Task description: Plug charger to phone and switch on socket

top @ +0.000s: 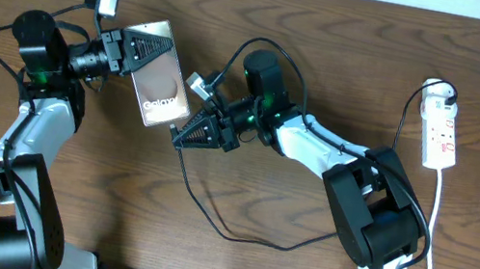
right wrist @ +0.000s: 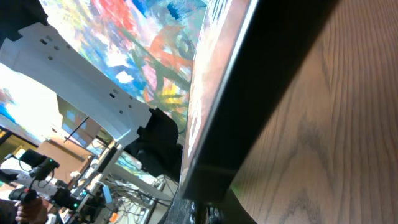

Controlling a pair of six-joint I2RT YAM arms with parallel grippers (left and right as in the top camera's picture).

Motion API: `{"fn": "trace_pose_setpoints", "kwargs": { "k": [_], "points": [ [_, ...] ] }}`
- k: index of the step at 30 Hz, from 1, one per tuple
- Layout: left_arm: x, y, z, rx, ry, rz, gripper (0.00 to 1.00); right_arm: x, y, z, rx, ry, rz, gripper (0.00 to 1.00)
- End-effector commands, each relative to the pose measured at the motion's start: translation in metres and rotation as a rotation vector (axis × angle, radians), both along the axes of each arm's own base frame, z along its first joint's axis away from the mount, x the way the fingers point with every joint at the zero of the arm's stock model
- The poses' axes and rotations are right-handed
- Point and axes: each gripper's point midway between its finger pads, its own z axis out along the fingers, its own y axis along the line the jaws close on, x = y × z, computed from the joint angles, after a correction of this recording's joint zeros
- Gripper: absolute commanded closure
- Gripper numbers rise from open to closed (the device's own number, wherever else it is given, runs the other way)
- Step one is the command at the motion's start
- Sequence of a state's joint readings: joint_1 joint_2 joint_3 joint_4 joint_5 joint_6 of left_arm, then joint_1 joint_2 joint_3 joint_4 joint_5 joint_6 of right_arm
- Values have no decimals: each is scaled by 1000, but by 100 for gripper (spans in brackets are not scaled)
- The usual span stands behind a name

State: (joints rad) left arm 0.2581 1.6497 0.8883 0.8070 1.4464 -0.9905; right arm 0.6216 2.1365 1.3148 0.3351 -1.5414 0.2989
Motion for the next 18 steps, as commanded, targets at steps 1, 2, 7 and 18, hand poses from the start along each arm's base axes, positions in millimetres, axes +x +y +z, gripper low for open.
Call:
{"fn": "trace_pose_setpoints", "kwargs": {
  "k": [1,2,7,18],
  "points": [
    [3,2,0,-3,9,26,93,-4,0,5,0,18,23,99],
    [3,2,0,-3,9,29,93,-4,0,5,1,16,23,99],
    [7,3,-1,-4,15,49,92,-4,0,5,2,15,23,99],
    [7,3,-1,1,6,51,92,-4,0,6,11,2,23,99]
  ]
}}
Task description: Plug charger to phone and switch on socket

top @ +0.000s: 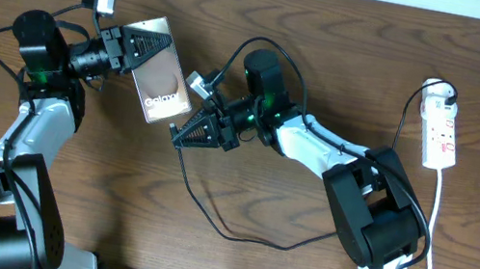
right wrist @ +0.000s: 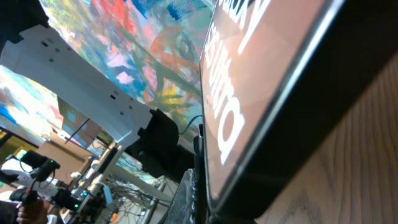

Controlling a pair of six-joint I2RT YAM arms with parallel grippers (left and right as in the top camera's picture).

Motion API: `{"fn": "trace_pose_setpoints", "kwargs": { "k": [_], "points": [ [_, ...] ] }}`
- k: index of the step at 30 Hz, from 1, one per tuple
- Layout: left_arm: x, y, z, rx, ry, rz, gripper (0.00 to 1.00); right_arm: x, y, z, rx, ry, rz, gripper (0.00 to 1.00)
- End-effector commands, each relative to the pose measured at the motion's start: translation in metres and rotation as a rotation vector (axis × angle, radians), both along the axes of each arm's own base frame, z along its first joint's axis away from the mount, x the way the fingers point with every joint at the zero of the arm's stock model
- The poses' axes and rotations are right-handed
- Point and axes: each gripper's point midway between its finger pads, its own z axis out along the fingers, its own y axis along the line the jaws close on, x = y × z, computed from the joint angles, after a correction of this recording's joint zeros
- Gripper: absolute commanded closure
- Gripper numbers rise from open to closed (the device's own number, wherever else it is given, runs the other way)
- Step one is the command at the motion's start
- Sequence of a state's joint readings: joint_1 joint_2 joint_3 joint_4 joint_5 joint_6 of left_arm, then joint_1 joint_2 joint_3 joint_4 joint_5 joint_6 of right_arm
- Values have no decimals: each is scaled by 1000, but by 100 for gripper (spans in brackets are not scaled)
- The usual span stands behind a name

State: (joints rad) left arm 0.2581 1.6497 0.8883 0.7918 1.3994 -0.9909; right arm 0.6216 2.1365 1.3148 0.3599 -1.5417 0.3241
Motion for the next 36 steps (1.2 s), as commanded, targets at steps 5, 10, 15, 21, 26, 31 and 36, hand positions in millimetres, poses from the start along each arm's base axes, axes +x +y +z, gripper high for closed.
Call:
{"fn": "trace_pose_setpoints", "kwargs": {
  "k": [5,10,15,21,26,31,36],
  "points": [
    [-1,-1,1,7,-17,-4,93,-3,0,7,20,-12,21,99],
    [-2,-2,1,6,-17,-6,92,-1,0,9,32,-30,18,99],
    [-2,-1,1,6,-16,-5,92,3,3,8,5,-10,-10,99],
    [-2,-1,1,6,-16,-5,93,8,6,6,-39,36,-42,99],
    [-1,-1,1,6,-16,-5,93,9,6,5,-45,41,-50,99],
    [-2,-1,1,6,-17,-5,92,9,6,7,-38,31,-49,99],
    [-2,-1,1,8,-20,-6,93,10,6,8,-31,25,-47,99]
  ]
}}
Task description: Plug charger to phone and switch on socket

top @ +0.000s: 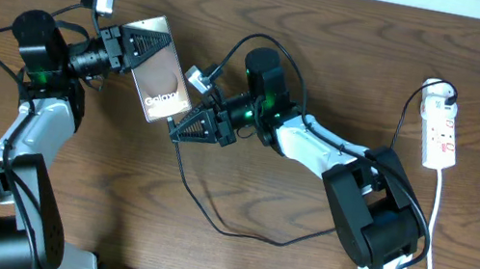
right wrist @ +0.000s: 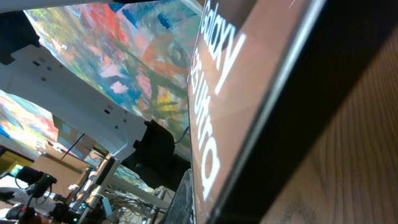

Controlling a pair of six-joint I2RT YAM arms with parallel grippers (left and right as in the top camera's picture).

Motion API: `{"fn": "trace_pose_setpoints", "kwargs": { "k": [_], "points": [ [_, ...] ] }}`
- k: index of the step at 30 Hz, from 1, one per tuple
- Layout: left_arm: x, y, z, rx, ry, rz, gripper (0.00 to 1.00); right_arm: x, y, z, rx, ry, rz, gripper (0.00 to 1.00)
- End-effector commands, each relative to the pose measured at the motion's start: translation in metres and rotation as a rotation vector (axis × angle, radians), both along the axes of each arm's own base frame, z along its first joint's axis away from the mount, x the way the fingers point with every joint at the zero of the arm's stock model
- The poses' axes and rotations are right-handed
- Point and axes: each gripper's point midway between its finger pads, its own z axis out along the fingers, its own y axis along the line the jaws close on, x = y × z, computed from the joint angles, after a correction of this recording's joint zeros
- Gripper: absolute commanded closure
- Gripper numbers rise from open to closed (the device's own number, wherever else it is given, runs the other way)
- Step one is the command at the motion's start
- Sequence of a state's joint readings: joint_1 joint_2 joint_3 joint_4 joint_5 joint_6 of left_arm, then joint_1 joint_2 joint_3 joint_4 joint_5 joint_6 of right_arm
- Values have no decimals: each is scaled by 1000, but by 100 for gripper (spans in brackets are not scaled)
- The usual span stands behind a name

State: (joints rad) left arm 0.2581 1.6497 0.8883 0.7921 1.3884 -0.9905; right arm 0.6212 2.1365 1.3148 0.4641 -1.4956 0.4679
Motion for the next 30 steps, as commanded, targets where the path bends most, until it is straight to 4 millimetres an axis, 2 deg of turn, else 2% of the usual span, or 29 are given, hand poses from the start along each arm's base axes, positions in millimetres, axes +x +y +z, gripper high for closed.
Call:
{"fn": "trace_pose_setpoints", "kwargs": {
  "k": [1,14,22,30],
  "points": [
    [-4,-3,1,7,-19,-19,93,1,0,3,1,0,-2,99],
    [-8,-5,1,6,-22,-50,93,11,-7,3,-1,5,-28,99],
    [-8,-5,1,8,-24,-50,93,12,-7,3,-7,10,-33,99],
    [-9,-5,1,24,-57,-54,92,24,0,-1,-52,36,-117,99]
  ]
}}
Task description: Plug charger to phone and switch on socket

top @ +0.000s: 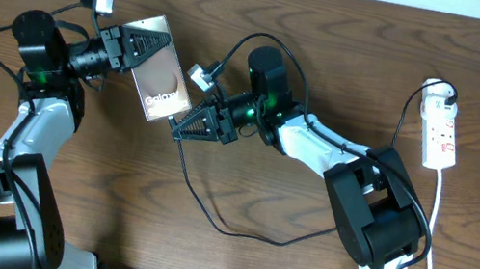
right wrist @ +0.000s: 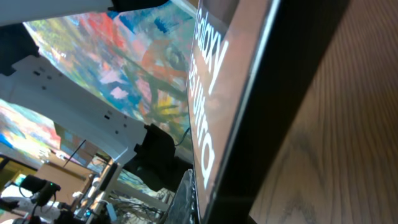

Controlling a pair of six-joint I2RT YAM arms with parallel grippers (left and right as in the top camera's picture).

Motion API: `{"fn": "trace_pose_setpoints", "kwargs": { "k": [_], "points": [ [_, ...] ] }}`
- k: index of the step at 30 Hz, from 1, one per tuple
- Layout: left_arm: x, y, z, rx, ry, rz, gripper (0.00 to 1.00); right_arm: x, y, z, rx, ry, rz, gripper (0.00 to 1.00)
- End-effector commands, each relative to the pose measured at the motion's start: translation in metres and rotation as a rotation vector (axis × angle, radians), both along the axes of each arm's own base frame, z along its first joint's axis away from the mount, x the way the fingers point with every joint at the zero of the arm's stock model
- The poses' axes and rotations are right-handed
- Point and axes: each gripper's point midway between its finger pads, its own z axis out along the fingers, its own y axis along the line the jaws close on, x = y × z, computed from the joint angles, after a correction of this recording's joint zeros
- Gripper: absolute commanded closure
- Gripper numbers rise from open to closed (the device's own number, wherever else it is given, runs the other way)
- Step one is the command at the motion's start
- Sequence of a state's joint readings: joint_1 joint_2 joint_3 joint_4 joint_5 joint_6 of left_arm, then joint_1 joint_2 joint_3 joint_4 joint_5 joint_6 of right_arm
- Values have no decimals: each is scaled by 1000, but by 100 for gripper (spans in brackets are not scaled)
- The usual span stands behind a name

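Observation:
The phone [top: 161,82] lies tilted at upper left, its lit screen reading "Galaxy". My left gripper [top: 141,43] is shut on its upper end. My right gripper [top: 178,128] sits right at the phone's lower end, shut on the charger plug, whose black cable [top: 206,219] loops away over the table. In the right wrist view the phone's screen [right wrist: 214,93] and dark edge fill the frame, very close. The plug itself is hidden there. The white socket strip [top: 442,129] lies far right, untouched.
The strip's white lead [top: 435,255] runs down the right edge of the table. The black cable loops across the wooden table [top: 335,33] below my right arm. A black rail lines the front edge.
My right gripper has shifted slightly at the phone's lower end. In the wrist view the phone's edge stands steeper. The left gripper and the phone have not visibly moved.
Through all moments my left gripper kept hold of the phone's upper end. The right gripper, with the cable, stood a little below the phone's lower end, and by small shifts now sits against it. The phone's screen text has come into the wrist view.

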State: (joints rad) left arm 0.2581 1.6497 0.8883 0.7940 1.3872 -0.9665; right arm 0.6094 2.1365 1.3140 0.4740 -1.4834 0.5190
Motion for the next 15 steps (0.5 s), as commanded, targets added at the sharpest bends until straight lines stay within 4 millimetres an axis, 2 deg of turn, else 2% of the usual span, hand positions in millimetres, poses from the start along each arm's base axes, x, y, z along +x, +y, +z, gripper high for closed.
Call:
{"fn": "trace_pose_setpoints", "kwargs": {
  "k": [1,5,10,15],
  "points": [
    [-9,-5,1,16,-40,-56,92,19,3,-2,-34,4,-102,99],
    [-12,-7,1,25,-62,-75,93,25,5,-2,-46,10,-134,99],
    [-12,-7,1,24,-60,-76,93,31,8,7,-18,-14,-161,99],
    [-19,-19,1,22,-62,-131,92,37,11,13,7,-44,-195,99]
  ]
}}
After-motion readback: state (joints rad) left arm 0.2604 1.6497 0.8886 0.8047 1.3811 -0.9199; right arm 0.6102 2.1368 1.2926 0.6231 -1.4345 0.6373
